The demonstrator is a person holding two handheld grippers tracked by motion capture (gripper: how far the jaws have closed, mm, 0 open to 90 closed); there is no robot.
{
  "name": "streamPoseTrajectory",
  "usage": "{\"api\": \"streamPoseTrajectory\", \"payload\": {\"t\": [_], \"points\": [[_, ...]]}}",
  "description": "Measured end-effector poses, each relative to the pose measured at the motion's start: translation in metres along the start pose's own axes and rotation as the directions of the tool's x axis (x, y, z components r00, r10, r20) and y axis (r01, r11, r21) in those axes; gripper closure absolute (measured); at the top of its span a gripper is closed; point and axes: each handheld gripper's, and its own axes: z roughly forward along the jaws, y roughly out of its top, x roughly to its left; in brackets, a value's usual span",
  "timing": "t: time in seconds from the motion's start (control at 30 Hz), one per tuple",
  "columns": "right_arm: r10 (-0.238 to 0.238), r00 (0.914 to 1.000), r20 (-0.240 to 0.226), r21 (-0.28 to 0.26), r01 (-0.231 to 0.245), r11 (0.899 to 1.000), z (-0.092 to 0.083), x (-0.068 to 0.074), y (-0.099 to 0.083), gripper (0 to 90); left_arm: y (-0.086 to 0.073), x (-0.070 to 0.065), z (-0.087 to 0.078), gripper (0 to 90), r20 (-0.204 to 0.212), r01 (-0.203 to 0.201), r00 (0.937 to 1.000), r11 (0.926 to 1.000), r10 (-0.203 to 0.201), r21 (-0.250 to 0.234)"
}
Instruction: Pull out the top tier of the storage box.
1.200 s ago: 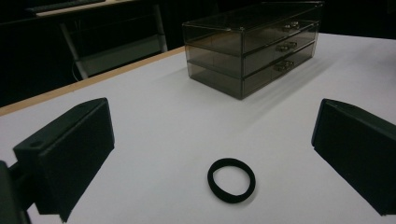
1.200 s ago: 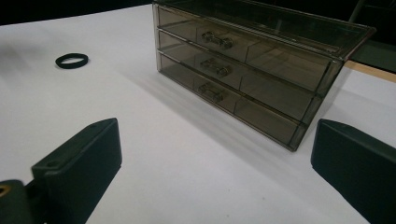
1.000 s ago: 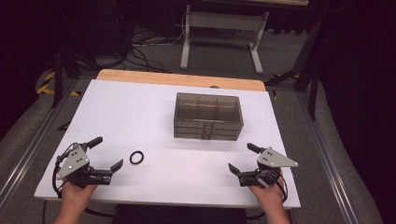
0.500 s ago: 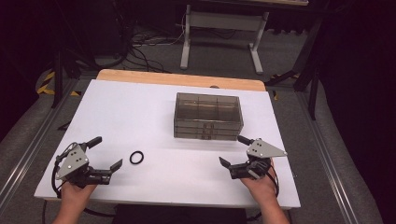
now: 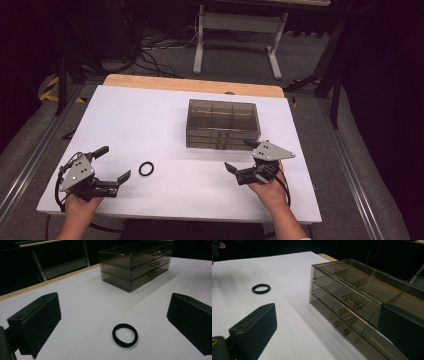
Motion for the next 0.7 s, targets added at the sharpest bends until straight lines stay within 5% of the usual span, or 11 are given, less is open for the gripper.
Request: {"api": "streamPoseTrajectory", "payload": {"t": [0.5,0.7], "points": [[-0.050,0.9987,-0.008,0.023,0.050,0.998,0.013,0.004,0.010,4.3,0.000,0.000,0.000,0.3,0.000,-0.006,1.0000,1.0000,0.006,-0.001],[-0.110,0.9933,0.036,0.044,0.108,0.993,0.010,0.007,0.012,8.9,0.000,0.000,0.000,0.3,0.008,-0.004,1.0000,1.0000,0.004,-0.001]]}}
